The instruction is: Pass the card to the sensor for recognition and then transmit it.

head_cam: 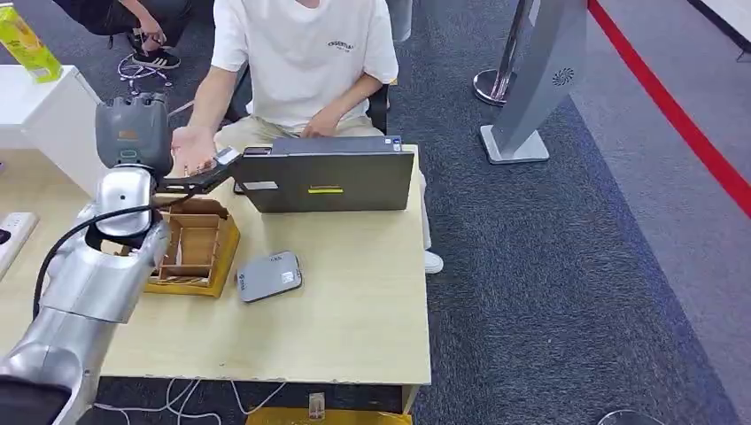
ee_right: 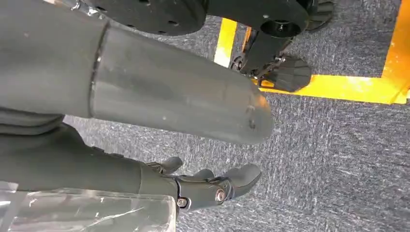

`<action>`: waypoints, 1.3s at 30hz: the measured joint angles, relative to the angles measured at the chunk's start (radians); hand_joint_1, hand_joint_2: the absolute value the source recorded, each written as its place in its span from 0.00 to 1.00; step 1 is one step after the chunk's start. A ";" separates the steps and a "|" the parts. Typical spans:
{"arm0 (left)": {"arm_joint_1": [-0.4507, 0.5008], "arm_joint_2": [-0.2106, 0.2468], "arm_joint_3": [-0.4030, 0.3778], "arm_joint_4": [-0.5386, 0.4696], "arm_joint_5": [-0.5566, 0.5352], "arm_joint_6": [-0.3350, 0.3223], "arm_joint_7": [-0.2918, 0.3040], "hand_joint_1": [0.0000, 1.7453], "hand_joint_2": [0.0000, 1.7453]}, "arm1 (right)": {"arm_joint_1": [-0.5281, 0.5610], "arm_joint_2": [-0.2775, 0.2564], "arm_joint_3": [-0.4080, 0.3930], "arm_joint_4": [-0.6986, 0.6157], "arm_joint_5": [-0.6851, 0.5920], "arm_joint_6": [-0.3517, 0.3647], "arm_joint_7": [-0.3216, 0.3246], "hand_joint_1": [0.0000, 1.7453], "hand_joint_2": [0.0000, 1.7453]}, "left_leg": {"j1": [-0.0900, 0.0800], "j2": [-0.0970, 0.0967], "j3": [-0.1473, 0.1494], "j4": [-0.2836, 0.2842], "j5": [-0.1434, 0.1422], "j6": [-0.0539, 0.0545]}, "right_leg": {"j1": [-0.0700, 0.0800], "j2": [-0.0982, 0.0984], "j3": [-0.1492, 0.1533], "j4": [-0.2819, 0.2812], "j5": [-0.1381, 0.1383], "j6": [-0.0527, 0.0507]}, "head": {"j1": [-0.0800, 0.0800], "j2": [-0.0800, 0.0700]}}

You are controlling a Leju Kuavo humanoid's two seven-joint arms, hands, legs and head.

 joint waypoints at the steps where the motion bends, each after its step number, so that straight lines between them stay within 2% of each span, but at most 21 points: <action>1: -0.003 0.000 0.000 0.007 0.000 0.000 0.004 1.00 1.00 | 0.000 0.000 0.000 0.000 0.000 0.000 0.000 0.00 0.00 | 0.000 0.000 0.000 0.000 0.000 0.000 | 0.000 0.000 -0.001 0.000 0.000 0.000 | 0.000 0.000; 22: -0.013 0.000 0.000 0.047 0.000 -0.008 0.006 1.00 1.00 | 0.000 0.000 0.001 0.004 0.000 0.000 0.004 0.00 0.00 | 0.000 0.000 -0.001 0.000 0.000 0.000 | 0.000 0.000 -0.001 0.000 0.000 0.000 | 0.000 0.000; 23: -0.013 0.000 0.000 0.047 0.000 -0.009 0.006 0.00 1.00 | 0.000 0.000 0.001 0.004 0.000 0.000 0.005 0.00 0.00 | 0.000 0.000 -0.001 0.000 0.000 0.000 | 0.000 0.000 -0.001 0.000 0.000 0.000 | 0.000 0.000; 39: 0.018 -0.008 0.019 0.026 0.000 -0.018 -0.024 0.00 1.00 | 0.003 0.000 0.000 0.005 -0.012 -0.002 -0.001 0.00 0.00 | 0.000 0.000 -0.001 0.000 0.000 0.000 | 0.000 0.000 -0.001 0.000 0.000 0.000 | 0.000 0.000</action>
